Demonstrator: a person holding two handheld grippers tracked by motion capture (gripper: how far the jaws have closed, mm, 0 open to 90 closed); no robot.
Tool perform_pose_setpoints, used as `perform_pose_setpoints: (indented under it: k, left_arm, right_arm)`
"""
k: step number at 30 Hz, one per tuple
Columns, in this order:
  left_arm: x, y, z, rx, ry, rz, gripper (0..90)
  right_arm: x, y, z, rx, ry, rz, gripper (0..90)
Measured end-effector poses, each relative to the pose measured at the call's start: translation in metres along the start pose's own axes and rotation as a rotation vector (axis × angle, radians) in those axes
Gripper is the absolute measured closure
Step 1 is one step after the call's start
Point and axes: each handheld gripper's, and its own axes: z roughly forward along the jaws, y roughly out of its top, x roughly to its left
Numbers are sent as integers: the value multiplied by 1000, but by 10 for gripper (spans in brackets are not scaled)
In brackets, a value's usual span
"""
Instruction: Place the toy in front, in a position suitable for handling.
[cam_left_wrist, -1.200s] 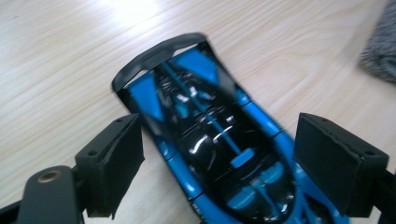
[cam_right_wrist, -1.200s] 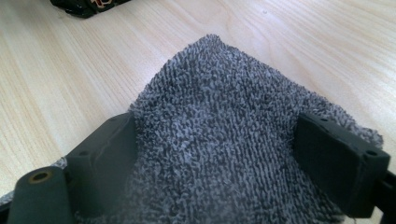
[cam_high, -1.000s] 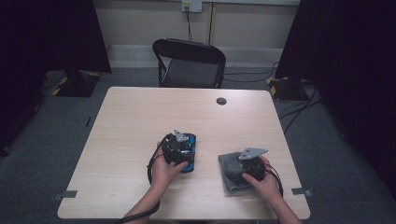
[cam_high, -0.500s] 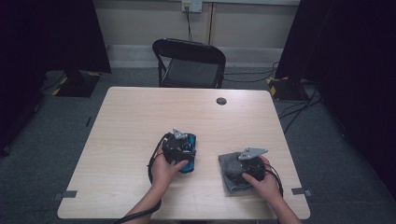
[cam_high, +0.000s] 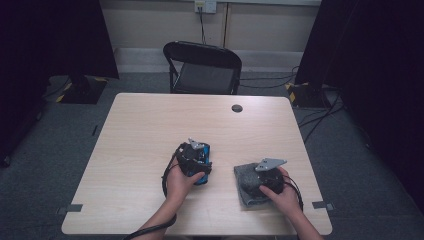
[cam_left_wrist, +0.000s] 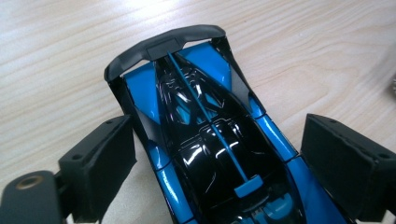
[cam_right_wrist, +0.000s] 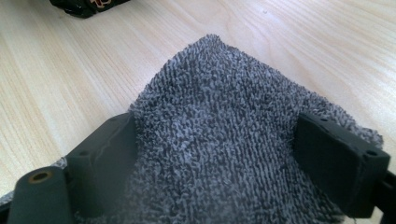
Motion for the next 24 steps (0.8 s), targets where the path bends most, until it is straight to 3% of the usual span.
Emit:
perform_pose_setpoints:
  k: [12,14,19,24]
  left_arm:
    - [3,0,3,20,-16,1,61]
    - [5,0,2,39,-61,-19,118]
    - [7,0,2,42,-94,-13,150]
    - [7,4,-4,53,-67,90,227]
  right_arm:
    - [0,0,0,-2,0,-1,134]
    - [0,0,0,-2,-1,0,134]
    - [0,0,0,-2,-1,0,134]
    - [0,0,0,-2,-1,0,134]
